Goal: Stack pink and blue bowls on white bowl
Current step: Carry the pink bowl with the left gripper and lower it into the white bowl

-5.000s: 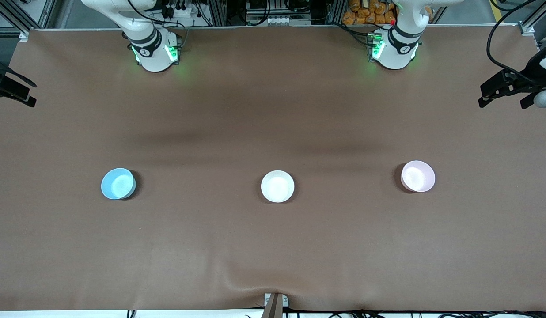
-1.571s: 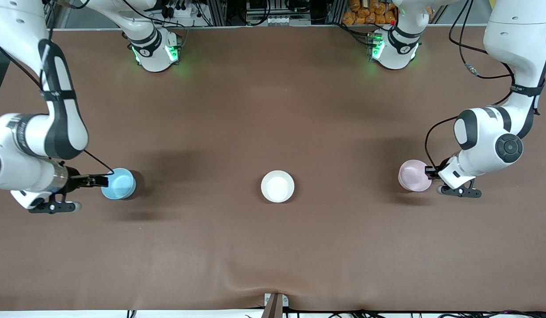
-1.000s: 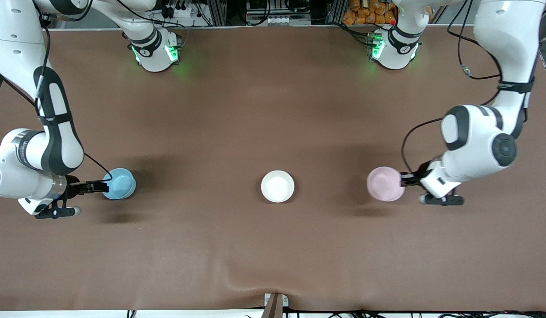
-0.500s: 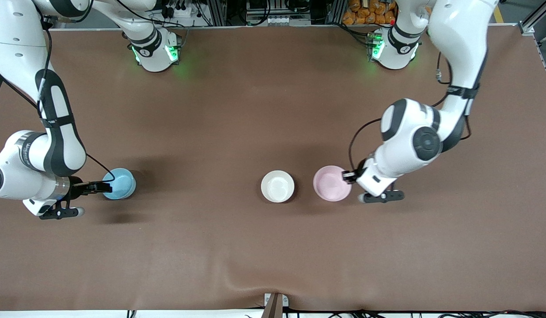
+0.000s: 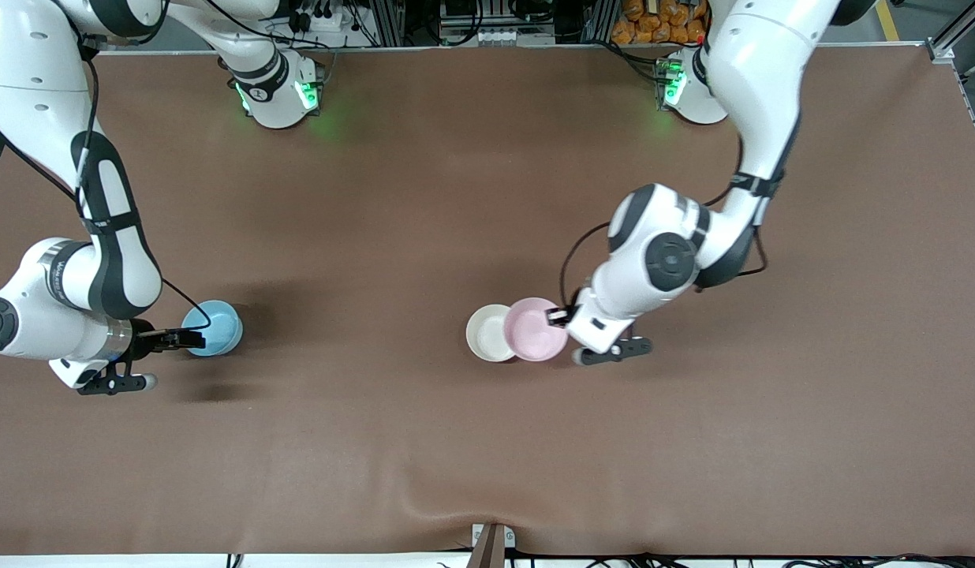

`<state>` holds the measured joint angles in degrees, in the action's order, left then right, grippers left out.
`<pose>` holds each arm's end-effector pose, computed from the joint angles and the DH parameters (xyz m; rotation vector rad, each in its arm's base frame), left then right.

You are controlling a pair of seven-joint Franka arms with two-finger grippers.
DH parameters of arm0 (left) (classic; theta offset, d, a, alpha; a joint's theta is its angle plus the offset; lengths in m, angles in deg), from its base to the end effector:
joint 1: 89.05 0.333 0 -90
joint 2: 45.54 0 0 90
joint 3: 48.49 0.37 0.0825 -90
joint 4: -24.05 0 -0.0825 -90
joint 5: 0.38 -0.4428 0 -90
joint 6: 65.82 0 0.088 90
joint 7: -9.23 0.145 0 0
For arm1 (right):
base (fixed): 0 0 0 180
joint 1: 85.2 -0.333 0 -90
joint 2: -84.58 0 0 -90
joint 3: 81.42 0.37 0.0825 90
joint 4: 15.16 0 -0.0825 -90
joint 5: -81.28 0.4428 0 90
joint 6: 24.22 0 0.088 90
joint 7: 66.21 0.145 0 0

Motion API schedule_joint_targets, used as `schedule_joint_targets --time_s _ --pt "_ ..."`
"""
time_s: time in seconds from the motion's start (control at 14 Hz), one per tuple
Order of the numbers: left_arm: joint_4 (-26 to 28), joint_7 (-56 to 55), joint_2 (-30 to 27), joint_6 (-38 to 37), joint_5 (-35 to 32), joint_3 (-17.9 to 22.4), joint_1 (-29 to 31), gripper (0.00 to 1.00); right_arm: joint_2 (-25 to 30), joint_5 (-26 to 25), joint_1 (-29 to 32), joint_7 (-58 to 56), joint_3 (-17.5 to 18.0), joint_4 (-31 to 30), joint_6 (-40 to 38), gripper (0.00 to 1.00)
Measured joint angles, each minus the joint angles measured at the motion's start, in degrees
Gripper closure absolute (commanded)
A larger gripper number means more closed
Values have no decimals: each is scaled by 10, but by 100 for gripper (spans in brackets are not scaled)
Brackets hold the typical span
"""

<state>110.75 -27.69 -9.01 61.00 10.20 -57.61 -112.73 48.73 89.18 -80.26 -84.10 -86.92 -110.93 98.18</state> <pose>0.6767 -0.4271 0.2755 2.8834 0.3071 -0.1234 0.7244 -0.1172 0.1967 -3.0434 -0.0922 0.2117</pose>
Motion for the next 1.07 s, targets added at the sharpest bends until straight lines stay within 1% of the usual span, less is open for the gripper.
schedule_joint_targets --time_s 0.14,0.36,0.57,0.64,0.71,0.79,0.86,1.07 --pt "-17 -13 21 0 0 2 -16 100 -7 0 5 0 -2 -1 -15 0" --pt "-39 -19 44 1 0 3 -24 100 -10 0 15 0 -4 -2 -39 0" --pt "-47 -24 54 5 0 3 -33 100 -14 1 17 0 -4 -9 -49 0" --pt "-47 -27 56 7 0 3 -37 100 -17 1 17 0 -4 -10 -49 2" --pt "-47 -28 58 13 0 3 -40 100 -21 1 17 0 -4 -10 -49 27" --pt "-47 -29 61 18 0 3 -44 100 -23 1 17 1 -4 -10 -49 73" --pt "-48 -31 63 22 0 3 -49 100 -24 1 17 1 -4 -10 -49 100" --pt "-48 -32 71 29 -2 5 -54 100 -24 2 17 1 -5 -10 -49 100"
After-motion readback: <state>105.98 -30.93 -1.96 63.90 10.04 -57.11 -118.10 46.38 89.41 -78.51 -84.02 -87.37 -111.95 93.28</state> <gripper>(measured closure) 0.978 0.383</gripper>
